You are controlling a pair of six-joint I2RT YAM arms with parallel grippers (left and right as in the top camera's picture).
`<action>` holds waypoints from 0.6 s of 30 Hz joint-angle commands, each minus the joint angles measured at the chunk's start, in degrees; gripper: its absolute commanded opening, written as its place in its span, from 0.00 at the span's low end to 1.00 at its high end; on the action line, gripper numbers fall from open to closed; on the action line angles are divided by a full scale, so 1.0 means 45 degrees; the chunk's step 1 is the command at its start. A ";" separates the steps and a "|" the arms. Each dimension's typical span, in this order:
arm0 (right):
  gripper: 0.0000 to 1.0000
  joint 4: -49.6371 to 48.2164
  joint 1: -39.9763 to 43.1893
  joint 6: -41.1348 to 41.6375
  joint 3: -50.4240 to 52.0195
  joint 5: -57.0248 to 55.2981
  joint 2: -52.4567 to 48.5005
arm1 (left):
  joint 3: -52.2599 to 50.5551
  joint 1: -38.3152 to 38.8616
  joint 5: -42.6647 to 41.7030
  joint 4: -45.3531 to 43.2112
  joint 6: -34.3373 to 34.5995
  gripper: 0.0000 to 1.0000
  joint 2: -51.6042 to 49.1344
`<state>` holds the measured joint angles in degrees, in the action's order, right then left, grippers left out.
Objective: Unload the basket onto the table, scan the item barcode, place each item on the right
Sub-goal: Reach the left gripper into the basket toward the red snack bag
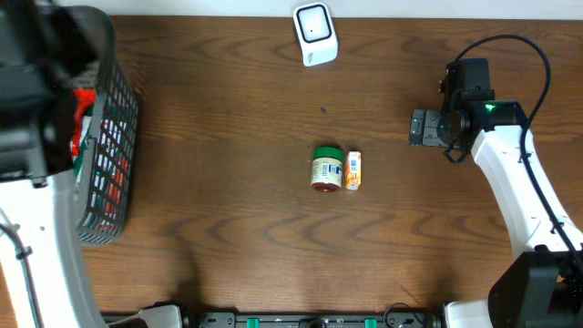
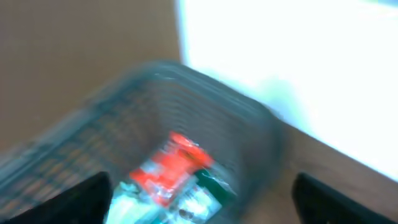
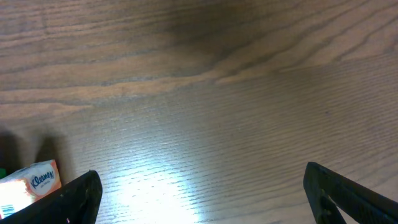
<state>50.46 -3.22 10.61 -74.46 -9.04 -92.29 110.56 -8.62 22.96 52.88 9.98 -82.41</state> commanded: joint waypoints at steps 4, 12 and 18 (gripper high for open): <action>0.99 0.0024 0.0034 -0.0131 -0.0131 -0.0214 0.0126 | -0.0204 -0.2331 0.0709 0.0777 -0.0563 0.99 -0.0568; 0.99 0.0024 0.0034 -0.0131 -0.0131 -0.0214 0.0126 | -0.0714 -0.3536 0.0403 0.0058 -0.1545 0.98 -0.2662; 0.99 0.0024 0.0034 -0.0131 -0.0131 -0.0214 0.0126 | -0.0714 -0.3881 -0.2113 -0.0743 -0.4702 0.98 -0.4692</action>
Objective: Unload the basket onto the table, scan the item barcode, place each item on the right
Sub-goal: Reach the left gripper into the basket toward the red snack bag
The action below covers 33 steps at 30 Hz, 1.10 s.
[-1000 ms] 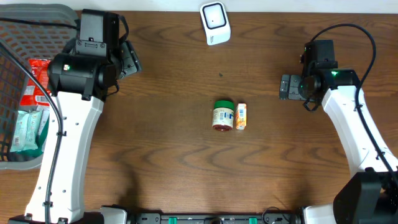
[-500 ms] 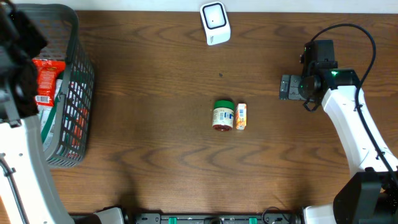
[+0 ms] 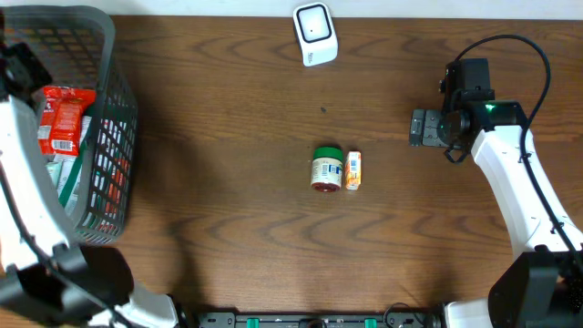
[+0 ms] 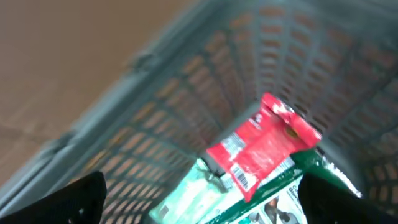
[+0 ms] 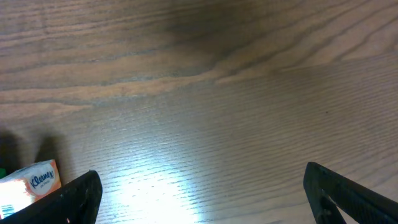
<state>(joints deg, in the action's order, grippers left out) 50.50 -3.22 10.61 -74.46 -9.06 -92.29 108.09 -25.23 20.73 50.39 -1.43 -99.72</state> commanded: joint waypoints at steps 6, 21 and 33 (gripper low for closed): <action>0.99 0.0015 0.0029 -0.0131 -0.0131 -0.0209 0.0126 | -0.0165 -0.0767 -0.3055 -0.0374 -0.2652 0.98 -0.2482; 0.99 0.0015 0.0034 -0.0131 -0.0131 -0.0214 0.0126 | -0.0165 -0.1355 -0.4721 -0.0617 -0.3589 0.72 -0.5765; 0.99 0.0015 0.0034 -0.0131 -0.0131 -0.0209 0.0126 | -0.0248 -0.1355 -0.5469 -0.0617 -0.3575 0.69 -0.6188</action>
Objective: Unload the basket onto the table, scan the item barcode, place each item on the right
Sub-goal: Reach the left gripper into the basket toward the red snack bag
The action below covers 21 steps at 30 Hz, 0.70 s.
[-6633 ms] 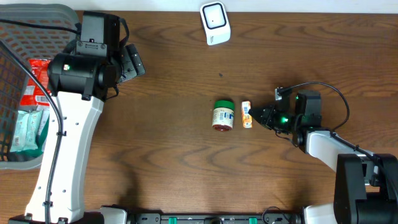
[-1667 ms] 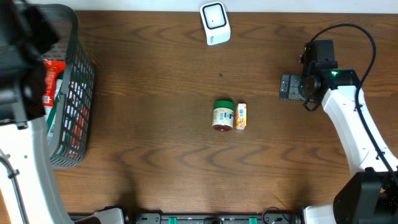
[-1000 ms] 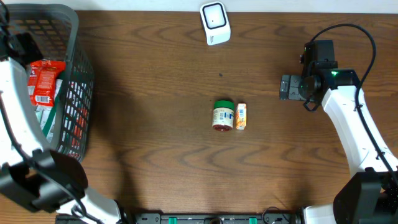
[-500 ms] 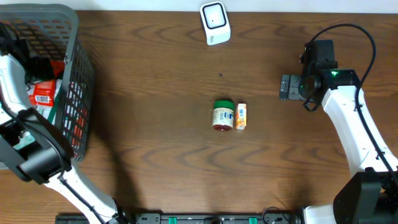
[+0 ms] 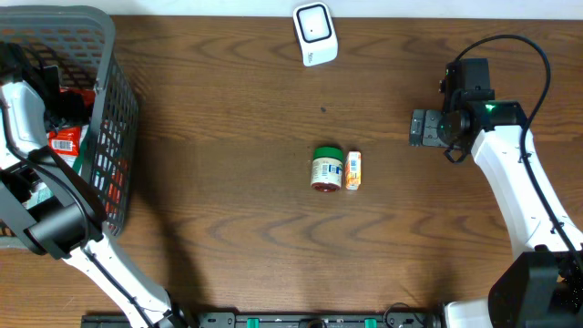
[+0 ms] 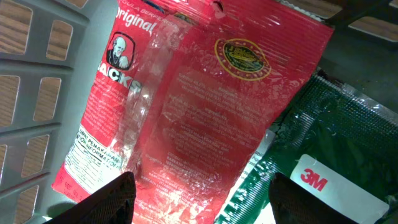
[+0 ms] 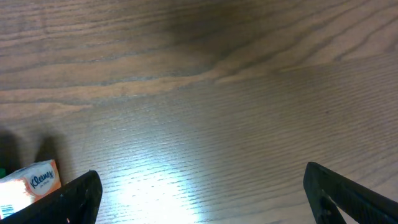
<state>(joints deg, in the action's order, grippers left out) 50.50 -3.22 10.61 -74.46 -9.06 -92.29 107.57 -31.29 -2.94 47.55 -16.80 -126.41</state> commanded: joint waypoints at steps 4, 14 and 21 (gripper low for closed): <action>0.99 0.0015 0.0034 -0.0131 -0.0131 -0.0209 0.0126 | -0.0131 -0.0010 -0.0204 -0.0034 -0.0160 0.69 -0.0500; 0.99 0.0015 0.0034 -0.0131 -0.0131 -0.0209 0.0126 | -0.0131 -0.0010 -0.0155 -0.0355 -0.0165 0.57 -0.1049; 0.99 0.0015 0.0034 -0.0131 -0.0131 -0.0214 0.0126 | -0.0010 -0.0010 -0.0160 -0.0418 -0.0097 0.10 -0.0971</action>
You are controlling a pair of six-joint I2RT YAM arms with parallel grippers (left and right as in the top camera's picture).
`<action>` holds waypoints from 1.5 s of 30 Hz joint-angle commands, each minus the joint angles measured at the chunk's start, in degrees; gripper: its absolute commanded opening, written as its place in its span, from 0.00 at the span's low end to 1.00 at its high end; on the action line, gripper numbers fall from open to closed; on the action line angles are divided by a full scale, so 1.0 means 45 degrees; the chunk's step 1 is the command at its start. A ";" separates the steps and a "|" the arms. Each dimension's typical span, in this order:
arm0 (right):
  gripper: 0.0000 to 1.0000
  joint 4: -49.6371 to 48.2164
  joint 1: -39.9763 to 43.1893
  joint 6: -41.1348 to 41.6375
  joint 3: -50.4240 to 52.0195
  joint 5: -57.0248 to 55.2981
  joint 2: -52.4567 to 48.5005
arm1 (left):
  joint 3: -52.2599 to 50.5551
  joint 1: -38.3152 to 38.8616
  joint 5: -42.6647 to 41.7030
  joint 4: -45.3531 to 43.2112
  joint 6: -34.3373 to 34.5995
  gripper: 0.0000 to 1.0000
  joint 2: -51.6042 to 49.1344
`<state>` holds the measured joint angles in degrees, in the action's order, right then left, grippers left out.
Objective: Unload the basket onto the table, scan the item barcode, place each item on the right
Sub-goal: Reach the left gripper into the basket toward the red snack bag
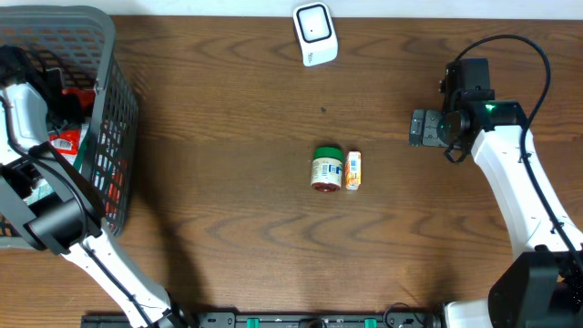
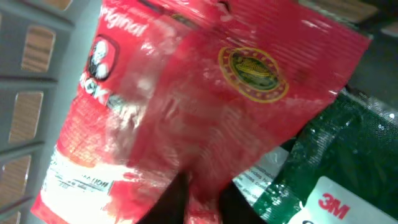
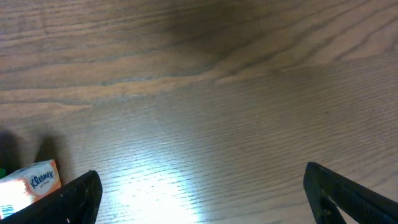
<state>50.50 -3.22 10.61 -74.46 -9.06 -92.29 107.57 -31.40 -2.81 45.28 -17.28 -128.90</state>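
A red snack bag (image 2: 205, 93) lies in the grey basket (image 1: 117, 137) at the table's left end, on top of a green 3M pack (image 2: 336, 168). My left gripper (image 2: 205, 202) is down inside the basket and shut on a fold of the red bag, with crumpled red film between its dark fingers (image 2: 177, 199). From overhead the left gripper (image 1: 56, 98) shows among the basket's contents. The white scanner (image 1: 315, 35) stands at the table's far edge. My right gripper (image 3: 202, 199) hovers open over bare wood, its fingers wide apart, at the right in the overhead view (image 1: 424, 128).
A green-lidded jar (image 1: 326, 169) and a small orange Kleenex pack (image 1: 353, 169) lie side by side at mid-table. The Kleenex pack (image 3: 31, 180) also shows at the lower left of the right wrist view. The basket's walls enclose the left gripper.
My left gripper's jaws stood wide apart over the red bag; now they are shut on a pinch of it, and the bag looks crumpled. The right arm has not moved.
My left gripper was first open above the basket, with the red bag small below. Then it was closer over the basket's contents. Then it was down at the red bag, jaws wide. Now it grips the bag. The right arm stayed still throughout.
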 commanded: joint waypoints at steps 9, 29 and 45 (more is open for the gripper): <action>0.99 0.0015 0.0034 -0.0131 -0.0131 -0.0209 0.0126 | 0.0219 0.0015 -0.0194 0.0097 0.0661 0.07 0.1277; 0.99 0.0015 0.0034 -0.0131 -0.0131 -0.0209 0.0126 | -0.0384 0.0078 -0.0593 -0.0185 -0.0321 0.86 0.0355; 0.99 0.0015 0.0034 -0.0131 -0.0131 -0.0209 0.0126 | -0.0199 0.0078 -0.0185 -0.0165 -0.0316 0.22 -0.0724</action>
<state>50.52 -3.22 10.61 -74.46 -9.06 -92.29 106.98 -31.53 -2.11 43.20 -18.41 -129.64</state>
